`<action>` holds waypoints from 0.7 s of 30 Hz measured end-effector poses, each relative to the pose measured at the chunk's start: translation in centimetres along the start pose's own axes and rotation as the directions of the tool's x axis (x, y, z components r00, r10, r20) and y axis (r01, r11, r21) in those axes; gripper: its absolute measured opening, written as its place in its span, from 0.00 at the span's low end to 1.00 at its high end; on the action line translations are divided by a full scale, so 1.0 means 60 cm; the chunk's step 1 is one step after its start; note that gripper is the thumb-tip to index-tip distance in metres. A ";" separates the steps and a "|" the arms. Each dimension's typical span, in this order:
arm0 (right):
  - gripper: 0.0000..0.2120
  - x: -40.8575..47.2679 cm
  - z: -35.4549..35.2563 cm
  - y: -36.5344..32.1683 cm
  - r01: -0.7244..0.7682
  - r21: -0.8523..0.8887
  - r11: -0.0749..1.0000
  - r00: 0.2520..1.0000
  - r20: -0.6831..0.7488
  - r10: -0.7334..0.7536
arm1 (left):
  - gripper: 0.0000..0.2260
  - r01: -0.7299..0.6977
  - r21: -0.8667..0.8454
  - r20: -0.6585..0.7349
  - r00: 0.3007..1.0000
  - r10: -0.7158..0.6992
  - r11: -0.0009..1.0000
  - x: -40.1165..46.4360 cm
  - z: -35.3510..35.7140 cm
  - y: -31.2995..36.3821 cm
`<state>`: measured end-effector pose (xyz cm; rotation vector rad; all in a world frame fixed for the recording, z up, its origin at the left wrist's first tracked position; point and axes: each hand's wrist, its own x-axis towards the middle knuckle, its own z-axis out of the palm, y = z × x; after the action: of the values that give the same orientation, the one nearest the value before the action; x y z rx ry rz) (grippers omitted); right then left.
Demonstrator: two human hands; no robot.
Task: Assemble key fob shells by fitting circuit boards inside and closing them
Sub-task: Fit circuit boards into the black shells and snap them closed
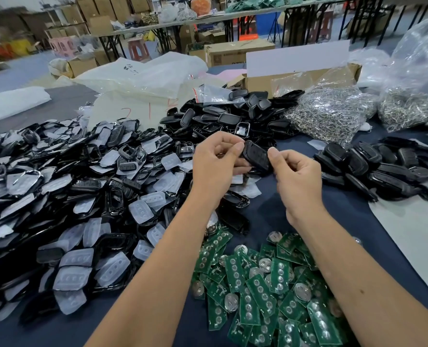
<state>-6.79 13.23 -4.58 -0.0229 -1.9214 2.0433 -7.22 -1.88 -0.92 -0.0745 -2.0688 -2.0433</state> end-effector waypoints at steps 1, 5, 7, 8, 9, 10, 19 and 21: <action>0.17 0.001 -0.001 -0.001 -0.015 0.015 1.000 1.000 -0.020 0.016 | 0.05 0.009 0.030 0.013 1.000 -0.009 1.000 0.007 0.008 0.004; 0.16 0.009 -0.008 -0.002 -0.114 0.135 0.984 0.988 -0.091 0.127 | 0.09 0.021 0.166 0.077 0.996 -0.034 0.986 0.030 0.052 0.010; 0.17 0.013 -0.007 -0.003 -0.123 0.166 0.978 0.968 -0.198 0.155 | 0.10 -0.017 0.243 0.096 0.995 -0.007 0.970 0.039 0.081 0.006; 0.17 0.015 -0.008 -0.003 -0.119 0.157 0.980 0.951 -0.264 0.158 | 0.09 -0.027 0.277 0.098 0.995 0.000 0.961 0.042 0.095 0.003; 0.17 0.017 -0.012 -0.003 -0.120 0.145 0.982 0.932 -0.325 0.162 | 0.09 -0.026 0.297 0.103 0.995 -0.005 0.954 0.044 0.112 -0.001; 0.16 0.019 -0.015 -0.004 -0.127 0.147 0.981 0.911 -0.374 0.174 | 0.08 -0.016 0.303 0.106 0.994 -0.017 0.953 0.046 0.128 -0.006; 0.11 0.053 -0.058 -0.025 0.001 0.367 0.930 0.793 -0.567 0.222 | 0.15 0.150 -0.069 0.332 0.936 -0.119 0.986 0.017 0.252 -0.017; 0.15 0.055 -0.060 -0.031 0.020 0.463 0.886 0.817 -0.518 0.253 | 0.15 0.166 -0.114 0.297 0.946 -0.125 0.980 0.015 0.254 -0.023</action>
<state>-8.59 17.62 -2.39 -0.5906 -1.0797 2.1853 -10.35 13.07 -2.09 -0.2667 -2.1500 -2.3901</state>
